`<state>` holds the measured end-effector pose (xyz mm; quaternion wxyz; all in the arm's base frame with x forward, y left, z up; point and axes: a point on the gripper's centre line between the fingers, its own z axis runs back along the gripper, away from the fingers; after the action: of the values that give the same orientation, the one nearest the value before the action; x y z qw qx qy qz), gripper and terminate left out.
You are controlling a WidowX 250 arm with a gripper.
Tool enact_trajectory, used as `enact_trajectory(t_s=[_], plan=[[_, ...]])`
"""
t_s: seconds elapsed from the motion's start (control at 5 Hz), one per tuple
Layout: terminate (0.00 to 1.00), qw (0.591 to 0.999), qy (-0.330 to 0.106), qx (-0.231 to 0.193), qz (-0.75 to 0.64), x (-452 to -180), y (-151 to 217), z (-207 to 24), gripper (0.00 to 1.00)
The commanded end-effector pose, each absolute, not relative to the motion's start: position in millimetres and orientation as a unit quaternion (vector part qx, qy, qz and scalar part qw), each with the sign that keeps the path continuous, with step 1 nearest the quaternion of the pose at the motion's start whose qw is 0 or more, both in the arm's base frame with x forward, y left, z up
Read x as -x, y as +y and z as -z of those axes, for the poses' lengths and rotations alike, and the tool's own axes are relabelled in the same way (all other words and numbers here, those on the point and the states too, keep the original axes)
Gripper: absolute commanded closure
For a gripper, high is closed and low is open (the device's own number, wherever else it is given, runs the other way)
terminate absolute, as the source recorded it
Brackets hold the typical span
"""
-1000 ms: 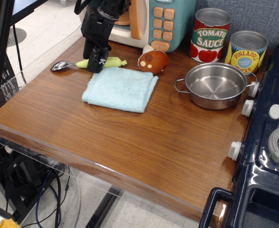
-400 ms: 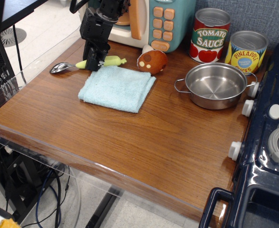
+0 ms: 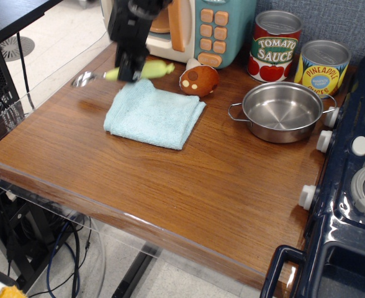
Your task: PICK UP THE SPOON AND PUT ANOTHER SIDE OF THE TABLE
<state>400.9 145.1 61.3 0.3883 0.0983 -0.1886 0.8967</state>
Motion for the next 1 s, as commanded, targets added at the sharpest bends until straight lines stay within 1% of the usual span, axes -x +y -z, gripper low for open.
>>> enact_trajectory(t_s=[0.0, 0.2, 0.4, 0.6, 0.8], plan=[[0.0, 0.42, -0.247, 0.011, -0.873, -391, 102, -143, 1.0], [0.0, 0.453, -0.238, 0.044, -0.858, -376, 70, -157, 1.0], [0.0, 0.496, -0.227, 0.059, -0.836, -359, 41, -156, 1.0], [0.0, 0.525, -0.21, 0.06, -0.823, -338, 19, -146, 1.0], [0.0, 0.559, -0.186, 0.053, -0.806, -316, -1, -131, 1.0]])
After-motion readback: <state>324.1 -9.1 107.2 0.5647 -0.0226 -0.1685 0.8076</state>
